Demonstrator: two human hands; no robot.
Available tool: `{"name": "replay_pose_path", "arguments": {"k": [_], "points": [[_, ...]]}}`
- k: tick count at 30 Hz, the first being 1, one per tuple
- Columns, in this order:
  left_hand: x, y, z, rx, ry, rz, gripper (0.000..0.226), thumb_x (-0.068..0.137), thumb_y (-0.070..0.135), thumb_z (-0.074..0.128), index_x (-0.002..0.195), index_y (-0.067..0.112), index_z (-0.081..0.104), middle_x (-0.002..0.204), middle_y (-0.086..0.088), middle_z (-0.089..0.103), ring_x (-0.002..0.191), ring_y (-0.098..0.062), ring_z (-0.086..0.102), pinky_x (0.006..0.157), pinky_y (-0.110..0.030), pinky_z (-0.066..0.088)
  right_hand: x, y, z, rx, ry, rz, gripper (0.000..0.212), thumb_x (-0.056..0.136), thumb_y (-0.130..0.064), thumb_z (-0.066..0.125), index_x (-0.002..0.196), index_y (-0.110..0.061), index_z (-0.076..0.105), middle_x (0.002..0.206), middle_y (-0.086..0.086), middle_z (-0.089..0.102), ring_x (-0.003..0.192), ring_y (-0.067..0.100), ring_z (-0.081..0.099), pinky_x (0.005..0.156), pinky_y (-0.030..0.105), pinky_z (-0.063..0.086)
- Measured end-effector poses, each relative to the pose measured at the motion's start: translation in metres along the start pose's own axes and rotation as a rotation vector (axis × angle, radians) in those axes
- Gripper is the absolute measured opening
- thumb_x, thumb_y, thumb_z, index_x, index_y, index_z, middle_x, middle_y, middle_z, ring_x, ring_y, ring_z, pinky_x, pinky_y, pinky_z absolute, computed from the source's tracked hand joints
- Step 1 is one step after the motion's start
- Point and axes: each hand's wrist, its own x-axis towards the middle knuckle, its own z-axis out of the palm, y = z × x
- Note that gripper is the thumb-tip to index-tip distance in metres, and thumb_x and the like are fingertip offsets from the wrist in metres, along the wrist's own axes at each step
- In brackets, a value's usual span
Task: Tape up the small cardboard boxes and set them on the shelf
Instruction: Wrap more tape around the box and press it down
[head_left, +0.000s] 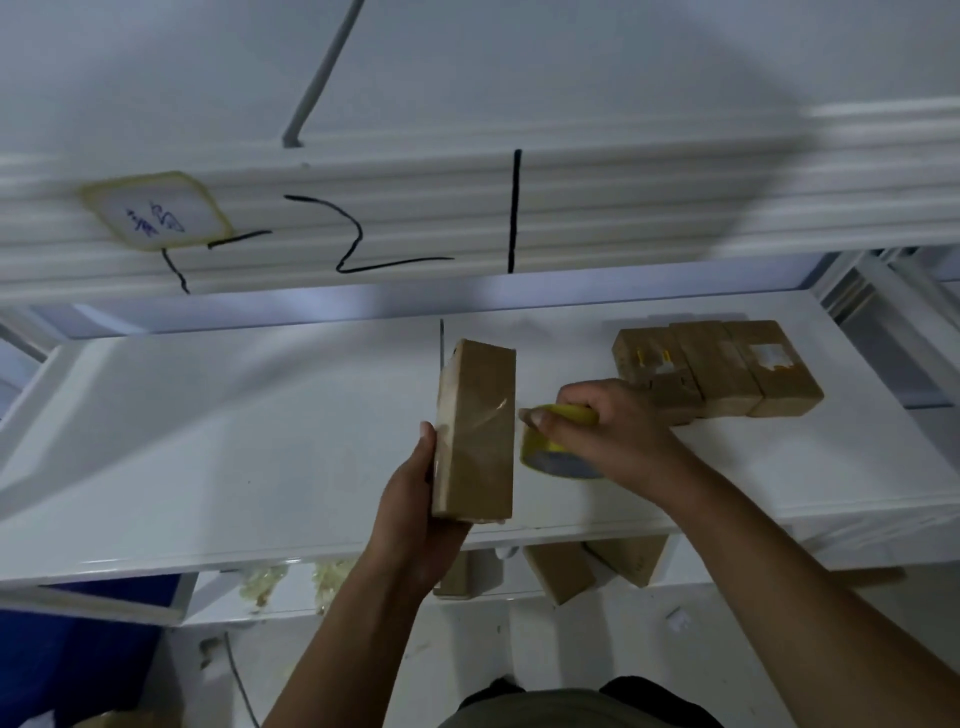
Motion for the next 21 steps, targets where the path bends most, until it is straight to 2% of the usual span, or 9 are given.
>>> {"name": "replay_pose_path", "arguments": {"k": [4, 6, 7, 9, 11, 13, 15, 18, 21], "points": [[-0.003, -0.004, -0.002, -0.102, -0.039, 0.032, 0.057, 0.117, 0.037, 0.036, 0.112, 0.008, 0.084, 0.105, -0.017, 0.079, 0.090, -0.029, 0.077, 0.092, -0.046, 0.061, -0.001, -0.020, 0.008, -0.067, 0.033, -0.038, 0.046, 0.096, -0.047, 0.067, 0.061, -0.019, 0.053, 0.054, -0.008, 0.046, 0.054, 0.003, 0.049, 0.053, 0.023, 0.030], [-0.004, -0.006, 0.000, 0.160, 0.013, 0.161, 0.054, 0.117, 0.022, 0.038, 0.093, 0.012, 0.086, 0.090, -0.013, 0.078, 0.084, -0.033, 0.074, 0.090, -0.049, 0.057, -0.002, -0.027, 0.008, -0.116, 0.049, -0.057, 0.048, 0.095, -0.050, 0.066, 0.065, -0.015, 0.055, 0.057, -0.003, 0.049, 0.056, 0.007, 0.050, 0.052, 0.026, 0.029], [-0.005, -0.004, 0.000, 0.347, 0.096, 0.248, 0.047, 0.115, 0.018, 0.042, 0.094, 0.011, 0.084, 0.086, -0.013, 0.077, 0.081, -0.036, 0.072, 0.084, -0.049, 0.056, -0.003, -0.029, 0.009, -0.154, 0.054, -0.058, 0.049, 0.094, -0.054, 0.066, 0.066, -0.014, 0.056, 0.059, 0.000, 0.050, 0.057, 0.009, 0.051, 0.052, 0.027, 0.029], [-0.010, 0.004, 0.002, 0.534, 0.182, 0.337, 0.043, 0.113, 0.038, 0.047, 0.110, 0.010, 0.080, 0.092, -0.012, 0.081, 0.088, -0.037, 0.077, 0.082, -0.048, 0.060, -0.004, -0.031, 0.010, -0.213, 0.068, -0.048, 0.052, 0.092, -0.058, 0.065, 0.065, -0.016, 0.053, 0.057, -0.001, 0.048, 0.056, 0.010, 0.050, 0.052, 0.027, 0.027], [-0.016, 0.013, 0.001, 0.506, 0.051, 0.233, 0.072, 0.096, 0.082, 0.040, 0.120, 0.027, 0.080, 0.108, -0.007, 0.083, 0.101, -0.027, 0.080, 0.090, -0.047, 0.063, -0.006, -0.033, 0.012, -0.243, 0.085, -0.060, 0.051, 0.090, -0.059, 0.066, 0.059, -0.022, 0.049, 0.053, -0.005, 0.045, 0.053, 0.008, 0.048, 0.050, 0.026, 0.026], [-0.023, 0.020, 0.001, 0.598, -0.113, 0.159, 0.084, 0.072, 0.100, 0.049, 0.124, 0.040, 0.076, 0.115, 0.003, 0.082, 0.105, -0.018, 0.080, 0.089, -0.044, 0.065, -0.008, -0.035, 0.015, -0.304, 0.101, -0.085, 0.045, 0.088, -0.058, 0.066, 0.060, -0.027, 0.051, 0.053, -0.009, 0.049, 0.052, 0.006, 0.051, 0.048, 0.024, 0.027], [-0.026, 0.022, 0.005, 0.648, -0.062, 0.199, 0.089, 0.060, 0.090, 0.073, 0.127, 0.032, 0.073, 0.109, 0.004, 0.083, 0.099, -0.018, 0.081, 0.082, -0.042, 0.067, -0.009, -0.038, 0.016, -0.316, 0.101, -0.097, 0.037, 0.087, -0.053, 0.065, 0.061, -0.029, 0.054, 0.054, -0.012, 0.052, 0.053, 0.006, 0.054, 0.046, 0.022, 0.028], [-0.024, 0.022, 0.010, 0.606, 0.072, 0.339, 0.061, 0.068, 0.061, 0.085, 0.119, 0.028, 0.074, 0.097, 0.000, 0.083, 0.085, -0.019, 0.082, 0.063, -0.039, 0.067, -0.011, -0.041, 0.010, -0.271, 0.033, -0.117, 0.036, 0.091, -0.060, 0.063, 0.065, -0.036, 0.061, 0.060, -0.014, 0.059, 0.059, 0.005, 0.059, 0.047, 0.020, 0.034], [-0.026, 0.023, 0.008, 0.490, 0.140, 0.426, 0.039, 0.080, 0.048, 0.078, 0.109, 0.022, 0.077, 0.093, -0.012, 0.082, 0.079, -0.029, 0.082, 0.059, -0.044, 0.066, -0.013, -0.032, -0.011, 0.210, -0.104, -0.083, 0.059, 0.089, -0.070, 0.057, 0.092, -0.014, 0.075, 0.088, 0.007, 0.072, 0.085, 0.021, 0.068, 0.075, 0.036, 0.048]]}}
